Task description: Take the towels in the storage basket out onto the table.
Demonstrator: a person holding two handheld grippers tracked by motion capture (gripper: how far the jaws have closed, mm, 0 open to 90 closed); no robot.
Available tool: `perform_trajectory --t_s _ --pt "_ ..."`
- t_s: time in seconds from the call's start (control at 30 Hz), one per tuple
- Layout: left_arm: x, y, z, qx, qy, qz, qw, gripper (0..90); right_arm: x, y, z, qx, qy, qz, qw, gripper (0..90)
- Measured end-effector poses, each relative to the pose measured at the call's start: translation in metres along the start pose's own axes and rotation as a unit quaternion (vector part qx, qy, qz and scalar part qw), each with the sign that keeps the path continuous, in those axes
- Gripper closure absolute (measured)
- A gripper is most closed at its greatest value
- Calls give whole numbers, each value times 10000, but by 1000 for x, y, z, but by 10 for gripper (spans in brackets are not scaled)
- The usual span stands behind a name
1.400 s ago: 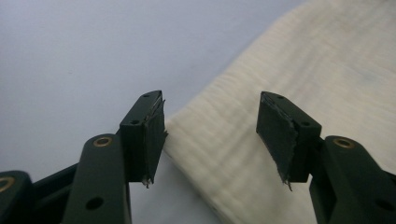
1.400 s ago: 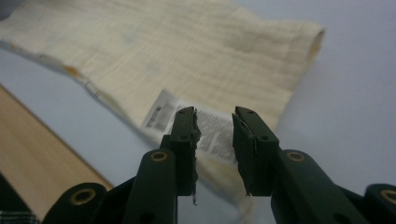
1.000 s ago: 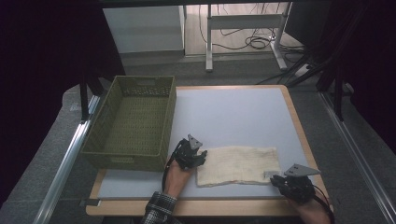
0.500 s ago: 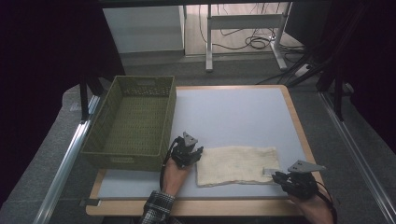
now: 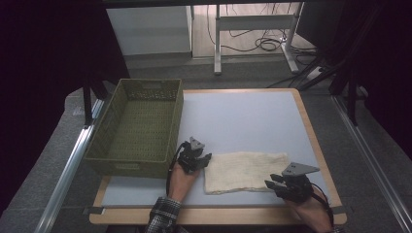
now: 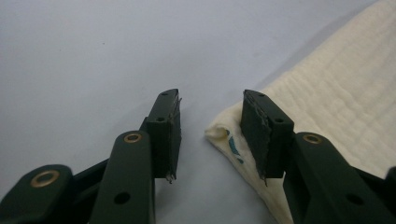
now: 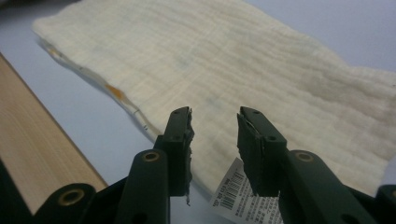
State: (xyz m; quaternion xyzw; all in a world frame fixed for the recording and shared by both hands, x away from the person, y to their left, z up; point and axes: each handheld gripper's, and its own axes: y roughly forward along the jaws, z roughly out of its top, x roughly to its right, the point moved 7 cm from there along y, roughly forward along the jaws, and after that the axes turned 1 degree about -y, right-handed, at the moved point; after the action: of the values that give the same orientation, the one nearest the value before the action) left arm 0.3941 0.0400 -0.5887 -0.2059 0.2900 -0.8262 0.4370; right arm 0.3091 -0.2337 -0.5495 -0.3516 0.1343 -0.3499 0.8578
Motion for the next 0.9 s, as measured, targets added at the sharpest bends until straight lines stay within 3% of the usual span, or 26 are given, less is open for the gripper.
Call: perform_trajectory --t_s 0.2,0.33,0.4,0.5,0.77,0.9 --pt "2 0 0 -10 32 -108 9999 646 12 -14 -24 -114 153 -234 9995 642" --pt "6 0 0 -23 58 -325 9995 786 20 -27 -45 -107 245 -481 9985 676" --pt "8 -1 -1 -21 85 -320 9994 846 23 -30 -48 -117 172 -674 9975 693" --pt "8 -2 -2 10 114 -327 9994 866 26 -25 -47 -193 -38 -925 9955 710" --pt "12 -13 -11 14 127 -228 9997 866 41 -7 -33 -136 -230 -1149 9930 727" --pt "12 -19 -17 35 121 -194 9997 859 49 -2 -26 -158 -165 -1060 9941 725"
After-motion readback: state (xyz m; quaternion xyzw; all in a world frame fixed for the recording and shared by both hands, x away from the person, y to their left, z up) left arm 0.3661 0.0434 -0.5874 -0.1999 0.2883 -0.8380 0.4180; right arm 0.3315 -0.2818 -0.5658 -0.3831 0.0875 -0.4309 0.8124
